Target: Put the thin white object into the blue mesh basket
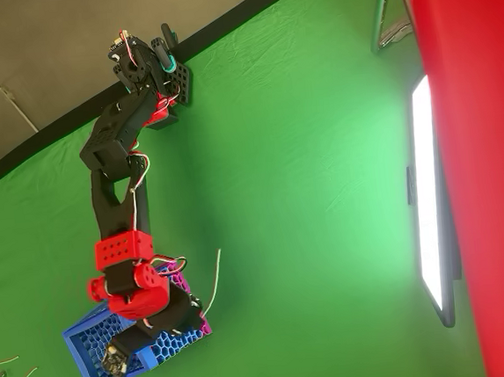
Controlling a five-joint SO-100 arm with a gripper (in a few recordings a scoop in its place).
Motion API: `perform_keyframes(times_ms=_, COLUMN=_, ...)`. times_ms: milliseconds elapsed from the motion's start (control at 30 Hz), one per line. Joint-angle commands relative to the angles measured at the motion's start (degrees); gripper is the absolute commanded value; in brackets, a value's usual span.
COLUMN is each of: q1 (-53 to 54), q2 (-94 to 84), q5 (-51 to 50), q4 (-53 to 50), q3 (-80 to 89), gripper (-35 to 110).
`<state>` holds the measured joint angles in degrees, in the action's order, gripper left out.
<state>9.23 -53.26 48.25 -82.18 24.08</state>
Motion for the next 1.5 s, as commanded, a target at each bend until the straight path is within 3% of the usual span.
perform_keyframes(times_ms=0, q1=1.2, q2=-5.2, q5=3.5, q4=3.2, q3=-5.1, gripper=0)
perform_keyframes(times_ms=667, q1=11.3, q2=-13.5, q5=33.3, q4=15.9, q3=-20.7, gripper=0)
perform_keyframes(times_ms=1133, q1=17.1, q2=-13.9, q5=27.1, q4=15.9, q3=-11.8, gripper=1)
perform_keyframes(times_ms=1467, q1=16.3, q2=-15.7, q5=25.2, q4=28.4, q3=7.3, gripper=1)
